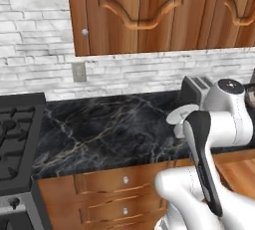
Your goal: Take the pizza cutter from the drawer on the right and place it on the dining counter for cutting.
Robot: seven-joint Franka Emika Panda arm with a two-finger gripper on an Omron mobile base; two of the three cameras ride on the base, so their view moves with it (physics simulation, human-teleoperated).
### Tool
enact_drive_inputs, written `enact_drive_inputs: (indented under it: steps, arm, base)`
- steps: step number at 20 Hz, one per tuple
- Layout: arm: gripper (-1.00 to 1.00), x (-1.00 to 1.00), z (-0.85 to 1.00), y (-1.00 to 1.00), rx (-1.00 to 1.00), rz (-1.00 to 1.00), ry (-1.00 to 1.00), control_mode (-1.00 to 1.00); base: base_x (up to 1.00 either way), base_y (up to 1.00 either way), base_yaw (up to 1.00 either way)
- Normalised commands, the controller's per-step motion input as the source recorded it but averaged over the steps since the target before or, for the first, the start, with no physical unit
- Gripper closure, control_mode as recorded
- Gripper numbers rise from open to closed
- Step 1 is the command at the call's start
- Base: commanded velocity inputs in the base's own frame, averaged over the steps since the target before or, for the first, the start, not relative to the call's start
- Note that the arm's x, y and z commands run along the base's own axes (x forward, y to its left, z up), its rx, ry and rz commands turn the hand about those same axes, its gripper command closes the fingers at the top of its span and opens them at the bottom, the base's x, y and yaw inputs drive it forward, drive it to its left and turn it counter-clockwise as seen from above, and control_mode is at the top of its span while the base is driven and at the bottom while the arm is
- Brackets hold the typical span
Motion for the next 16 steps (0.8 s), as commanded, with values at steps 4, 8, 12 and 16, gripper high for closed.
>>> enact_drive_inputs:
  steps: [4,8,12,16]
  arm:
    - [1.00,0.00,0.00,0.00,0.00,0.00,0.00,1.00]
    - [1.00,0.00,0.00,0.00,0.00,0.00,0.00,1.00]
    - [1.00,0.00,0.00,0.00,0.00,0.00,0.00,1.00]
    - [1.00,0.00,0.00,0.00,0.00,0.00,0.00,1.00]
  base:
    - [-0.28,0.96,0.37]
    - [-0.23,0.34,0.90]
    - [-0.17,0.22,1.00]
    - [-0.24,0.24,1.00]
